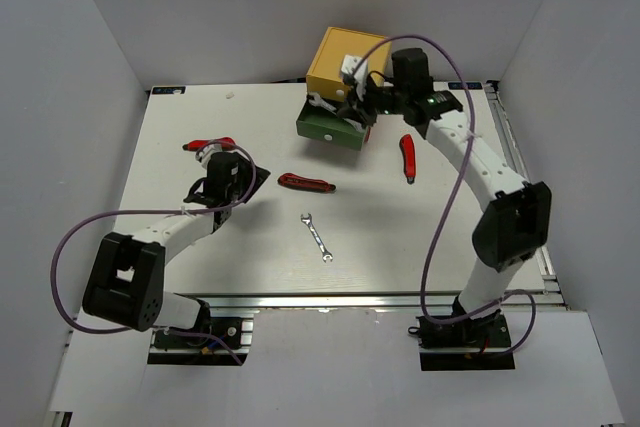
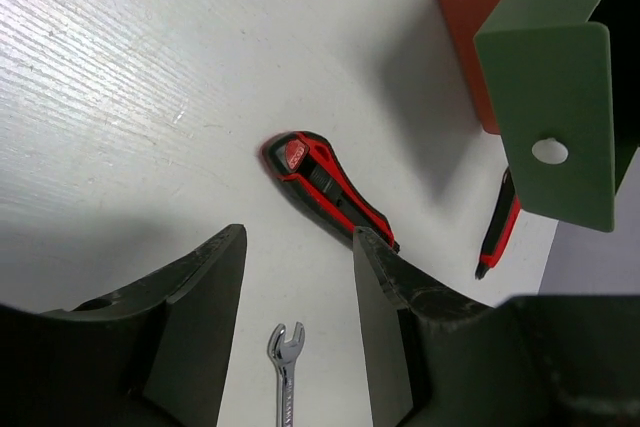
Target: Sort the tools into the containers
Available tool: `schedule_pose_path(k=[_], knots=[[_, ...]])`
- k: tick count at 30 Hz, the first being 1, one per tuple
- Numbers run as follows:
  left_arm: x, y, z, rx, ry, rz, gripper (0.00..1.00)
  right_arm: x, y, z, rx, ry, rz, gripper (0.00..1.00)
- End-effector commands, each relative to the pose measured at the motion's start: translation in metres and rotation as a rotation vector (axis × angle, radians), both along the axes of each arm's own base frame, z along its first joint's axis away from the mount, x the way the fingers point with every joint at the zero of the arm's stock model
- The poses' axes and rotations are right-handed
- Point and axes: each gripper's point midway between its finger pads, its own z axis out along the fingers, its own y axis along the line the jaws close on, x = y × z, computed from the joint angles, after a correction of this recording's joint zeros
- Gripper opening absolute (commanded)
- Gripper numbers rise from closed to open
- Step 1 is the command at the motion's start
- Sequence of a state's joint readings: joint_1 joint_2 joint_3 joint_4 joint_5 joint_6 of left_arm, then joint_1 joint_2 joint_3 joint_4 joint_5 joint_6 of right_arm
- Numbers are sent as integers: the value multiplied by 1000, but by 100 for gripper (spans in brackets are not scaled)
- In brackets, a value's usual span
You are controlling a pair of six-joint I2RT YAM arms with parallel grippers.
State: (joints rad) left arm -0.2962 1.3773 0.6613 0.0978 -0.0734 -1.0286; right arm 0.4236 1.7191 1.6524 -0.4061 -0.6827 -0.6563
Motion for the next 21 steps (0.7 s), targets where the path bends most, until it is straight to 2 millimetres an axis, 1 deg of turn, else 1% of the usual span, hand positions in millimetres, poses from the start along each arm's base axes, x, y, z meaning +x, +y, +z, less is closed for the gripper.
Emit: schedule_pose_path(k=[1,2,3,4,5,6,7,9,12,13,14,15,16,18,19,21], knots=[[-4,0,13,30,-29,-47,58,54,16,31,77,-89,-137,0],[-5,0,13,41,-24,-55,58,69,22,27,83,-84,-154,0],[-6,0,14,48,-26,-63,58,75,24,26,86,-85,-161,0],[-7,0,14,50,-26,-66,58,83,26,21,77,-83,-177,0],[-8,0,16,52,-33,-68,58,91,28,10,67,-72,-189,0],[-9,1,16,55,-33,-69,58,96,28,5,62,-75,-200,0],[-10,1,16,55,-35,-69,58,104,27,-4,53,-84,-223,0],[-12,1,17,54,-41,-78,58,110,25,-13,37,-88,-235,0],[-12,-4,25,34,-79,-103,59,114,24,-26,15,-86,-242,0],[-11,-5,27,27,-90,-108,59,114,24,-32,4,-82,-245,1],[-8,-7,32,21,-119,-110,59,116,24,-36,-1,-78,-250,7],[-9,-15,36,-5,-129,-150,59,117,23,-37,-5,-78,-256,20],[-8,-17,39,-14,-143,-157,59,118,22,-40,-12,-76,-263,25],[-4,-21,41,-26,-158,-175,59,117,21,-39,-12,-78,-266,36],[-3,-24,42,-30,-159,-184,59,116,21,-39,-12,-75,-265,38],[3,-30,42,-37,-158,-204,59,111,20,-28,2,-77,-259,40]])
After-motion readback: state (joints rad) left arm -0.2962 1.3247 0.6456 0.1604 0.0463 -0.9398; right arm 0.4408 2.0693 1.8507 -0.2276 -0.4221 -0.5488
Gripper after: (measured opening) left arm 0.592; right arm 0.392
